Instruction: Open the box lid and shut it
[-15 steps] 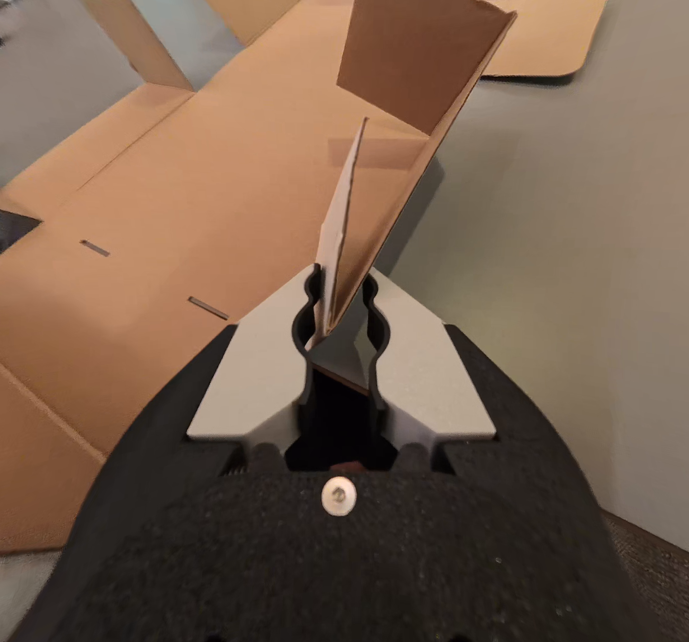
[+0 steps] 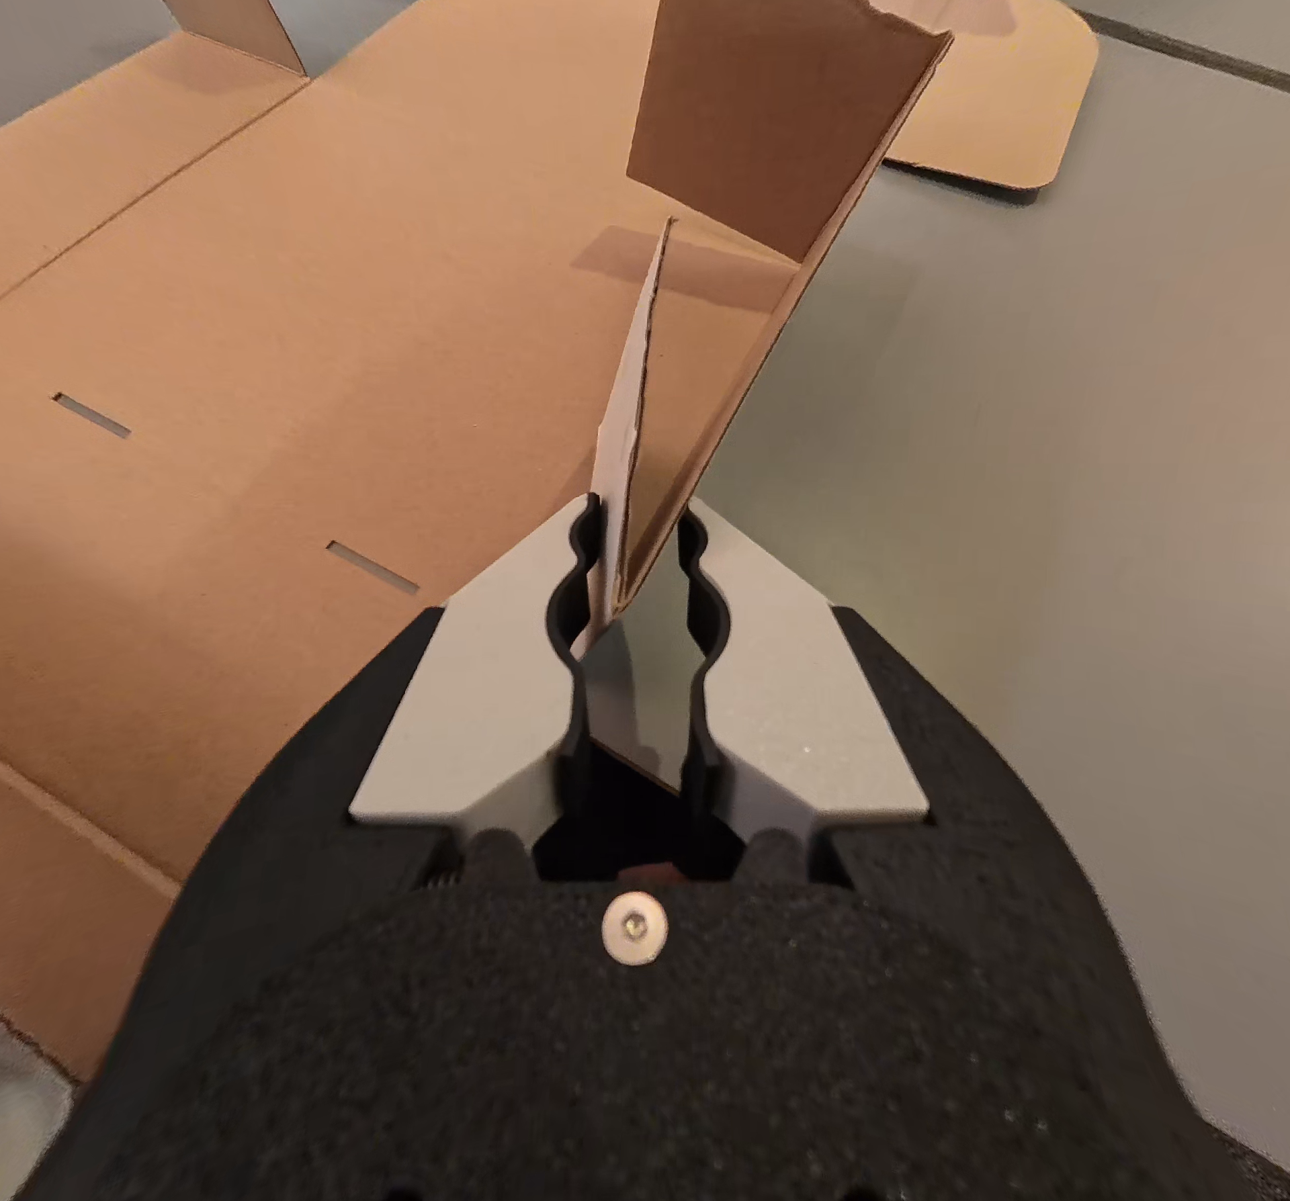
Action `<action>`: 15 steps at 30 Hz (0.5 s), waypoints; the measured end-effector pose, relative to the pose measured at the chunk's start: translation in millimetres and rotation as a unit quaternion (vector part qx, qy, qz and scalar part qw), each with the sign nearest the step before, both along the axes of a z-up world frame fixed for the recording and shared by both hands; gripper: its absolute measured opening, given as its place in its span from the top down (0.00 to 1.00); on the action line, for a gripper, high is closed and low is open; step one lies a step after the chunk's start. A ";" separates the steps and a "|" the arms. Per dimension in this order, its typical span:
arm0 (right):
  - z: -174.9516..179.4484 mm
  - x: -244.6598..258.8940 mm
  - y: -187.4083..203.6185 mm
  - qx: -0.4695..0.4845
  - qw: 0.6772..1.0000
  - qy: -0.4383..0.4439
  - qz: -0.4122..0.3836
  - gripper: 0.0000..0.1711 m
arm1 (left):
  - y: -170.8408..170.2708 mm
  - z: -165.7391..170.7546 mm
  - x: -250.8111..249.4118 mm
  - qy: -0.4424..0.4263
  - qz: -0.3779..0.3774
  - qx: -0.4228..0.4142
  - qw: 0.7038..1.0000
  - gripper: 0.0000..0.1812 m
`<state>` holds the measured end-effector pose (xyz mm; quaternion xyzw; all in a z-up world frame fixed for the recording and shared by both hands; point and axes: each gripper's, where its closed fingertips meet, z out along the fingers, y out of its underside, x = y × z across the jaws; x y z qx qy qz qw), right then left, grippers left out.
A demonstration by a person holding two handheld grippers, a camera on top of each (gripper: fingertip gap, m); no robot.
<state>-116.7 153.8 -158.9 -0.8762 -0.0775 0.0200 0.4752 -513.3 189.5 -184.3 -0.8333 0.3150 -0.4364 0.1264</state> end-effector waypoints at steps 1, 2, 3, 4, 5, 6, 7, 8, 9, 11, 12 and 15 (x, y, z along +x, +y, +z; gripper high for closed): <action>-0.1 0.3 0.0 -0.001 1.000 -0.003 0.000 0.88 | -1.6 -1.9 -1.1 -0.001 0.002 -0.023 1.000 0.76; -0.1 0.2 -0.2 -0.001 1.000 -0.003 0.000 0.88 | -1.9 -1.7 -4.1 -0.007 0.010 -0.039 0.999 0.73; -0.2 0.0 -0.2 -0.001 1.000 -0.002 0.000 0.88 | 0.6 -0.3 -9.5 -0.016 0.026 -0.044 0.999 0.72; -0.1 -0.1 -0.4 -0.002 1.000 -0.002 0.000 0.88 | 4.9 1.0 -17.7 -0.024 0.046 -0.042 0.998 0.72; -0.2 0.1 -0.4 -0.002 1.000 -0.002 -0.001 0.88 | 8.3 1.4 -26.9 -0.029 0.063 -0.042 0.997 0.72; -0.2 -0.1 -0.4 -0.001 1.000 -0.003 0.000 0.88 | 10.7 0.8 -34.9 -0.034 0.076 -0.047 0.995 0.72; -0.2 -0.2 -0.3 -0.001 1.000 -0.003 0.000 0.88 | 11.4 -1.1 -39.6 -0.040 0.085 -0.058 0.994 0.72; -0.2 -0.4 -0.3 -0.002 1.000 -0.003 0.001 0.88 | 9.4 -1.6 -38.3 -0.053 0.083 -0.075 0.992 0.72; -0.2 -0.7 -0.1 -0.002 1.000 -0.004 0.003 0.88 | 5.8 0.5 -31.3 -0.074 0.073 -0.090 0.991 0.73; -0.1 -1.1 0.5 -0.001 1.000 -0.008 0.006 0.88 | -3.7 9.5 -9.2 -0.121 0.041 -0.113 0.985 0.77; -0.2 -1.2 0.7 -0.002 1.000 -0.010 0.007 0.88 | -5.5 14.5 2.3 -0.140 0.030 -0.118 0.983 0.79; -0.2 -1.6 1.4 0.001 1.000 -0.010 0.007 0.88 | 5.1 36.0 32.7 -0.197 0.034 -0.094 0.975 0.81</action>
